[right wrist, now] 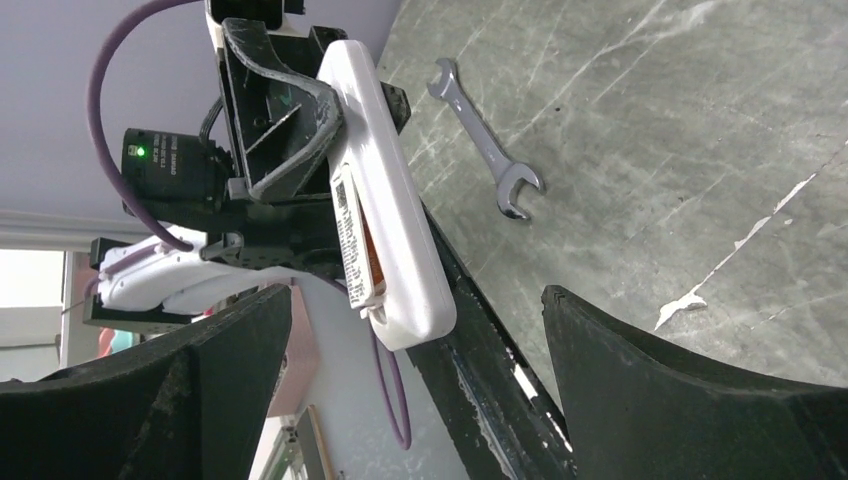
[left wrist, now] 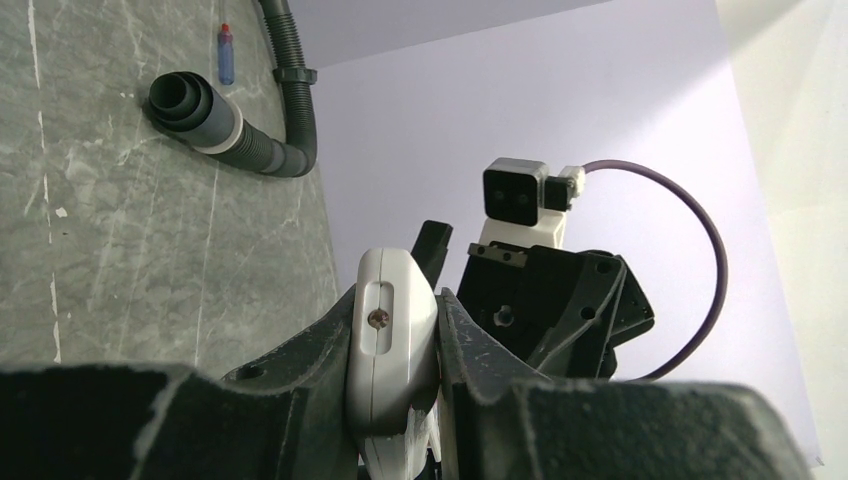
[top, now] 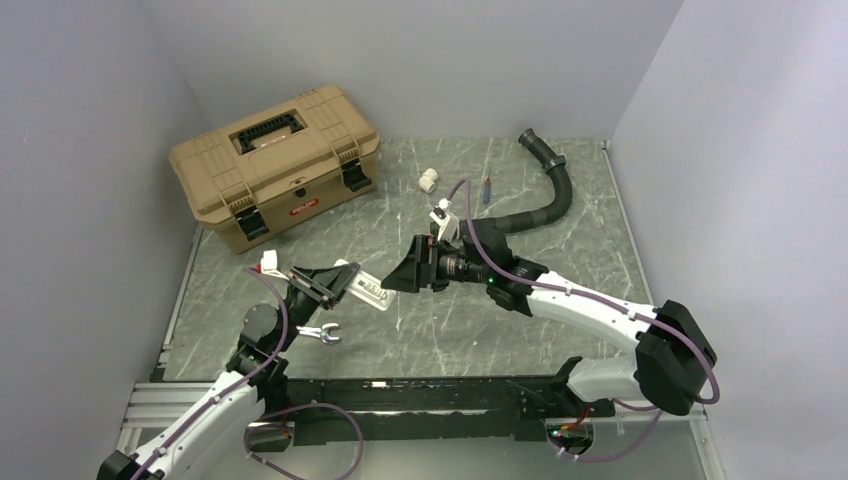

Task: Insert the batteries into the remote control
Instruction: Load the battery cover into the remote control.

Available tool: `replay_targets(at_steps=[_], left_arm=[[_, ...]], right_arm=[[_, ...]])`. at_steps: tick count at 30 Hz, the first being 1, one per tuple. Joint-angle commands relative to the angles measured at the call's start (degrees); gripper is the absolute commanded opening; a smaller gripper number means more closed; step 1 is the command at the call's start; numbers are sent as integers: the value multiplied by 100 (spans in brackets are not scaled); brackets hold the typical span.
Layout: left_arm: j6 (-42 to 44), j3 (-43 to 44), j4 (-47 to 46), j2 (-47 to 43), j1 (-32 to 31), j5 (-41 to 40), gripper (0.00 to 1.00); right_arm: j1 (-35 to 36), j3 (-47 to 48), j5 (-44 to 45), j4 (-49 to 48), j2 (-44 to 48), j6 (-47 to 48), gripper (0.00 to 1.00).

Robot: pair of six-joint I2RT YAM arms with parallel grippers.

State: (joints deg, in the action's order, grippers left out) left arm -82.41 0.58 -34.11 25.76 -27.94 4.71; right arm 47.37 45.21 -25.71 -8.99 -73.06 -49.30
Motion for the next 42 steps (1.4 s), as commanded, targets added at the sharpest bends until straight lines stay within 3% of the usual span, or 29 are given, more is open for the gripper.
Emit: replay_targets(at_steps=[1,14,26,42], left_arm=[[-122,-97,-475,32,-3,30,0],[-126,-99,-496,25,-7,15,0],[-135,-95,-550,35,-2,15,0],[-144,-93,-547,32,-1,12,0]], right_arm=[[-16,-85,-256,-670,-46,-154,97],[-18,-425,-706,-1844,-455,-808,89],[-10,-425,-916,-2361,-759,-1055,66],[-3,-434,-1045,-2517,-889,-1109,47]])
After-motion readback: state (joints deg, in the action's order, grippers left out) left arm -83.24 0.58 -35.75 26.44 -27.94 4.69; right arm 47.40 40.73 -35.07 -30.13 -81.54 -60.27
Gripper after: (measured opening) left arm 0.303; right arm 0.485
